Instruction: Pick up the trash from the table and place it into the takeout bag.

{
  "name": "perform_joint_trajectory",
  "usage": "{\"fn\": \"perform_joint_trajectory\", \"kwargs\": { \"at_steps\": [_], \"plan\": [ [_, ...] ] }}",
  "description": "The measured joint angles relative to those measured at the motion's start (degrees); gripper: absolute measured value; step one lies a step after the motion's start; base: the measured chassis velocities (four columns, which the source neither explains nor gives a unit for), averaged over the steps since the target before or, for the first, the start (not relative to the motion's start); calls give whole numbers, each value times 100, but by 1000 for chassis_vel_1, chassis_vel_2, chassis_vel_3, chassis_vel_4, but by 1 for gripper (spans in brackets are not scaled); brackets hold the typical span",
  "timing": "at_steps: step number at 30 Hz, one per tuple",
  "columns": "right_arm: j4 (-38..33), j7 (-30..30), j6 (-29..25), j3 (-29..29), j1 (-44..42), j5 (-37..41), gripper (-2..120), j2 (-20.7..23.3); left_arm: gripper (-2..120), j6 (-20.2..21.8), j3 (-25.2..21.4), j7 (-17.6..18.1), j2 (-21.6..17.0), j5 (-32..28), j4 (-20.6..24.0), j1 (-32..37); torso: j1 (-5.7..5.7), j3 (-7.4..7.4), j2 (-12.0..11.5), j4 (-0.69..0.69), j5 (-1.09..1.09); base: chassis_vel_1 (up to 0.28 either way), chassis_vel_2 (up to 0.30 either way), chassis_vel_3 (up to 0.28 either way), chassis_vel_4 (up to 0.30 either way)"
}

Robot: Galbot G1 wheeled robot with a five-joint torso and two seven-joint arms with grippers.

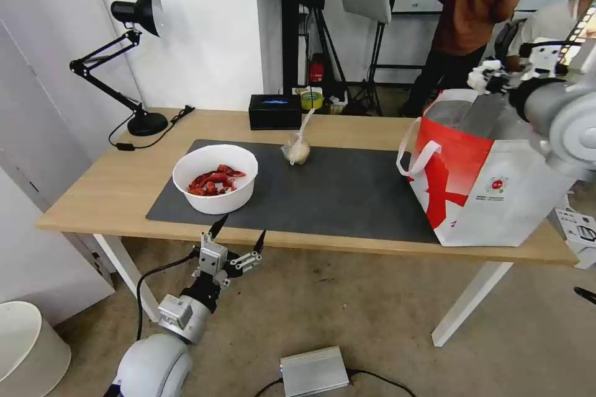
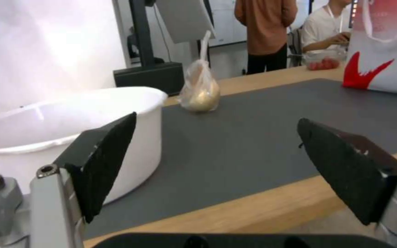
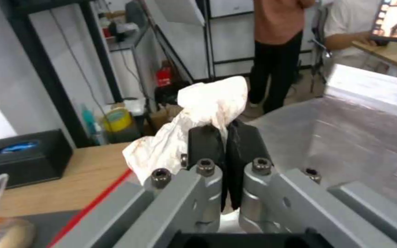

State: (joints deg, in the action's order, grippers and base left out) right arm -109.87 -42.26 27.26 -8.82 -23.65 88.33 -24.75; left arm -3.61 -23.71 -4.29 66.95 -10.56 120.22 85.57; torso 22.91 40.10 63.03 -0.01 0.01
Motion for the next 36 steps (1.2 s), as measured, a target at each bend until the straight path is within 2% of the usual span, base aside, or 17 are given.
{"fn": "perform_joint_trajectory", "kwargs": {
  "at_steps": [12, 18, 21, 22, 25, 27, 29, 30, 33, 34, 36],
  "plan": [
    [320, -61, 112, -417, -378, 188, 0, 80, 91, 13, -115, 6, -32, -34, 3, -9, 0, 1, 0, 1, -1, 0, 0, 0, 0],
    [446, -404, 250, -513, -433, 639, 1, 76, 91, 16, -157, 8, -33, -35, 3, -7, 0, 1, 0, 1, 0, 0, 0, 0, 0],
    [468, -562, 305, -568, -460, 878, 11, 73, 91, 17, -172, 9, -32, -37, 3, -4, 0, 1, 0, 1, -1, 0, 0, 0, 0],
    [468, -562, 305, -568, -460, 878, 11, 73, 91, 17, -172, 9, -32, -37, 3, -4, 0, 1, 0, 1, -1, 0, 0, 0, 0],
    [459, -669, 342, -657, -513, 1056, 26, 82, 91, 18, -181, 9, -31, -41, 3, -5, 0, 1, 0, 1, -1, 0, 0, 0, 0],
    [443, -679, 345, -690, -540, 1081, 30, 92, 91, 18, -181, 8, -32, -43, 3, -11, 0, 1, 0, 1, -1, 0, 0, 0, 0],
    [398, -705, 349, -785, -616, 1144, 40, 122, 91, 18, -179, 9, -38, -50, 3, -22, 1, 1, 0, 0, -1, 0, 0, 0, 0],
    [398, -705, 349, -785, -616, 1144, 40, 122, 91, 18, -179, 9, -38, -50, 3, -22, 1, 1, 0, 0, -1, 0, 0, 0, 0],
    [361, -762, 353, -883, -692, 1274, 55, 158, 91, 19, -174, 9, -39, -53, 5, -22, 1, 1, 0, 0, -1, 0, 0, 0, 0],
    [361, -762, 353, -883, -692, 1274, 55, 158, 91, 19, -174, 9, -39, -53, 5, -22, 1, 1, 0, 0, -1, 0, 0, 0, 0],
    [355, -769, 354, -899, -708, 1303, 65, 167, 91, 20, -174, 9, -38, -53, 19, -3, 1, 1, 0, 0, -1, 0, 0, 0, 0]
  ]
}}
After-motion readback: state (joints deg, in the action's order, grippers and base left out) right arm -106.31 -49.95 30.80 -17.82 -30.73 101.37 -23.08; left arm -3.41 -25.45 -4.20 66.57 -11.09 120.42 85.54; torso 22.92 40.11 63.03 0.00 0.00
